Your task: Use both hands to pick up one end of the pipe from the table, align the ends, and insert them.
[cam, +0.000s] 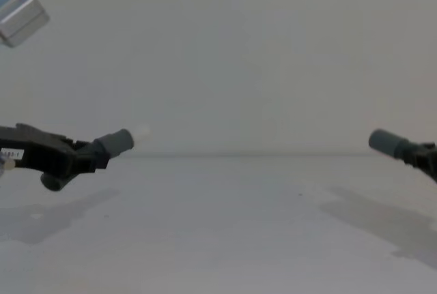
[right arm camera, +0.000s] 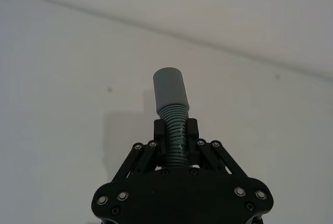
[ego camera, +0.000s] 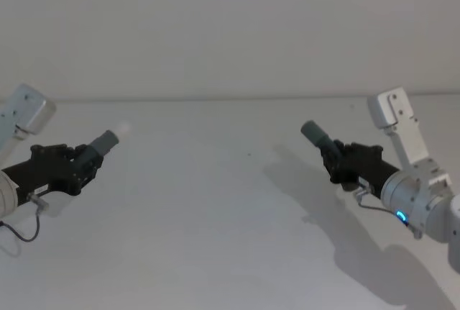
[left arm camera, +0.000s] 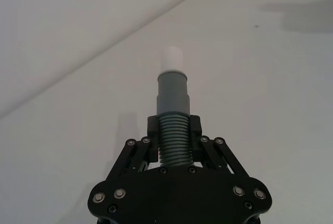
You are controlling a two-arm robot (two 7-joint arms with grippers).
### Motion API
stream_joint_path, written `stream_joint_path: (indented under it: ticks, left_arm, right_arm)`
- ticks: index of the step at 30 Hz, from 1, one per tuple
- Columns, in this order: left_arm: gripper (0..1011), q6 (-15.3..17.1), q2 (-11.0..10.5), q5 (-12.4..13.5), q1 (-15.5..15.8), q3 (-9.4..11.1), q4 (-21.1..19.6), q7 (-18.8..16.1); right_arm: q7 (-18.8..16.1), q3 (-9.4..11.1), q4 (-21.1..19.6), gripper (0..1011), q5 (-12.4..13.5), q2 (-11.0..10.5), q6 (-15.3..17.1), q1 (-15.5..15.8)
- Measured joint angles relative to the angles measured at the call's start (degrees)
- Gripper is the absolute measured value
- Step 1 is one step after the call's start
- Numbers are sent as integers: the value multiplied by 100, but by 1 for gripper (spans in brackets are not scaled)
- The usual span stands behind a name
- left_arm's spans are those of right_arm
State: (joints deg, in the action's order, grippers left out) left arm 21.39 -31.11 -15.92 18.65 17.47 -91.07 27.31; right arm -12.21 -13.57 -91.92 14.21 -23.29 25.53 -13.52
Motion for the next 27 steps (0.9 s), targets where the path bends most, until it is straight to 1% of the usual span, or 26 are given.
stream_joint_path:
  ticks: [1, 2, 5, 8, 13, 14, 16, 18, 21, 22, 23, 27]
  left_arm:
    - [304, -83, -39, 26, 29, 33, -3, 72]
    - [304, -121, -55, 38, 43, 51, -3, 98]
    - [304, -269, -118, 83, 113, 122, -3, 215]
    - [304, -365, -150, 112, 153, 162, -1, 277]
    - [304, -642, -203, 185, 230, 247, 29, 363]
    - [304, -731, -217, 209, 251, 274, 41, 381]
    - [304, -834, -231, 237, 269, 299, 52, 403]
    - [304, -926, -247, 260, 292, 330, 67, 427]
    - [304, -1104, -278, 300, 332, 381, 92, 495]
    - [304, -1176, -295, 311, 357, 411, 105, 532]
    - [304, -1214, -304, 315, 367, 422, 113, 555]
    - [304, -1399, -349, 320, 424, 493, 146, 702]
  right_arm:
    - [-68, -2, -44, 213, -15, -44, -72, -16]
    - [-68, -2, -44, 213, -15, -44, -72, -16]
    - [-278, -13, -153, 213, -42, -170, -259, -87]
    - [-481, -33, -209, 213, -68, -286, -428, -169]
    - [-766, -93, -239, 213, -102, -470, -652, -304]
    - [-830, -104, -240, 213, -111, -503, -701, -330]
    - [-1057, -160, -229, 213, -131, -640, -835, -435]
    - [-1110, -172, -223, 213, -135, -669, -863, -459]
    - [-1376, -247, -159, 213, -143, -822, -978, -594]
    - [-1424, -263, -143, 213, -143, -846, -1006, -621]
    - [-1547, -297, -105, 213, -143, -892, -1042, -677]
    - [-1756, -380, -9, 213, -143, -972, -1120, -794]
